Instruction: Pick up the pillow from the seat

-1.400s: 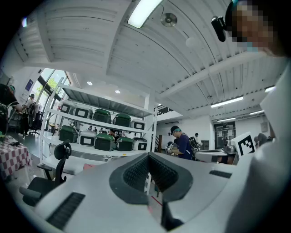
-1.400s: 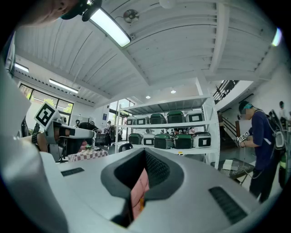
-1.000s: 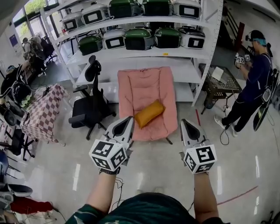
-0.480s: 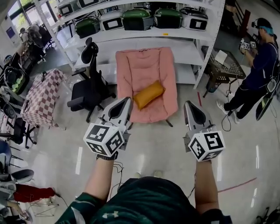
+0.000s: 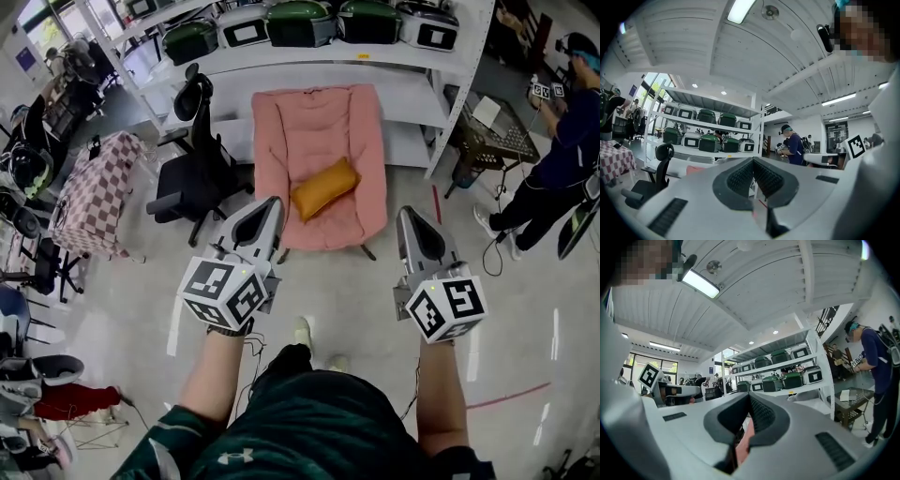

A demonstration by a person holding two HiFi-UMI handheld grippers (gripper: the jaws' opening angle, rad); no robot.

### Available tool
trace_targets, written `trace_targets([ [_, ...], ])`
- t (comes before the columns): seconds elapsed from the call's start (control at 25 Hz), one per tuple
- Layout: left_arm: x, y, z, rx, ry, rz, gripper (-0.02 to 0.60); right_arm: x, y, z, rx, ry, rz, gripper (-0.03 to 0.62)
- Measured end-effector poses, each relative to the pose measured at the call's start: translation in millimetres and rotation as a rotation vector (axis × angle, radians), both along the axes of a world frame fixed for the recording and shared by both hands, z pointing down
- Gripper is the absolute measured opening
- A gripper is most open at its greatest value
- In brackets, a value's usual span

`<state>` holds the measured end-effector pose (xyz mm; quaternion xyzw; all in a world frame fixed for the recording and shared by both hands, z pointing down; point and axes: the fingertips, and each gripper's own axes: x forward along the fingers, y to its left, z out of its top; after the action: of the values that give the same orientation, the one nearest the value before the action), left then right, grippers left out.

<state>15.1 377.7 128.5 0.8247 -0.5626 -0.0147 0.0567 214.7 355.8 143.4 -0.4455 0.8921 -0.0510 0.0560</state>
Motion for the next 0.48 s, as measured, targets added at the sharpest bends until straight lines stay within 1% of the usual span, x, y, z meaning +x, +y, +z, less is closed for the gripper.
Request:
trace_targets([
  [0.28,-23.3,-45.3,13.1,0.000,0.013,0.014,0.006,-30.1,-41.8,15.4,-0.027,0.023,0.002,0.003],
  [0.48,-50.8,-101.3,23.3,0.009,0.023,0.035,0.006,-60.3,-94.2,25.5,-0.045,0.048,0.022,0.002],
])
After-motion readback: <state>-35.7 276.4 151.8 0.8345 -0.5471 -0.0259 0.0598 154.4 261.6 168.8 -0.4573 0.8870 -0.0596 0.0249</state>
